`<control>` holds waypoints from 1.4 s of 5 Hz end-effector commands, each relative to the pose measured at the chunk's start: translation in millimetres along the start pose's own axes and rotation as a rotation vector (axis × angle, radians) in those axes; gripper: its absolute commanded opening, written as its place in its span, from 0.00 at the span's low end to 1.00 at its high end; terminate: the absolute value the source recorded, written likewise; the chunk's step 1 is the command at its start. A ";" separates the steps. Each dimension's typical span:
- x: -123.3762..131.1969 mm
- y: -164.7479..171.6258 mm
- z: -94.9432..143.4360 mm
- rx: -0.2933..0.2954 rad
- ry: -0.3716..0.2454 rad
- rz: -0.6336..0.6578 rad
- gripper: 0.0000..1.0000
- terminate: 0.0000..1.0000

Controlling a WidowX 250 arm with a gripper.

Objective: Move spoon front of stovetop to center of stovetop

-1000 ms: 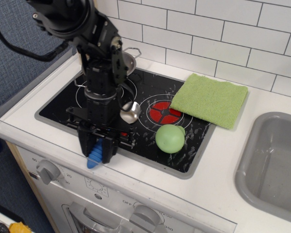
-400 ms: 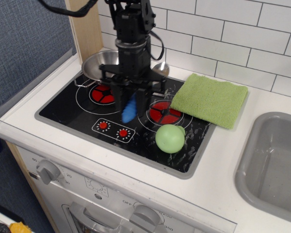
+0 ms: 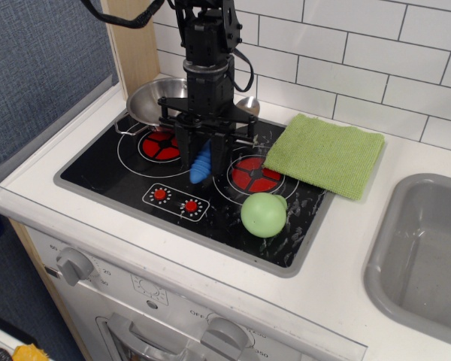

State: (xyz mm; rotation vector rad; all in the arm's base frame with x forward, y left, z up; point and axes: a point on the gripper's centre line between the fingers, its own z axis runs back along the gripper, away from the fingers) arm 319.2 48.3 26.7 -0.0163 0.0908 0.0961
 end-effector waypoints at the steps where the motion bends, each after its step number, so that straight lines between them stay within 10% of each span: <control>1: 4.4 -1.9 2.9 -0.021 -0.031 -0.034 1.00 0.00; 4: -6.4 -20.3 66.9 0.024 -0.221 -0.106 1.00 0.00; 6: -9.7 -21.0 72.8 0.023 -0.223 -0.110 1.00 0.00; 7: -9.7 -21.0 72.8 0.023 -0.223 -0.110 1.00 1.00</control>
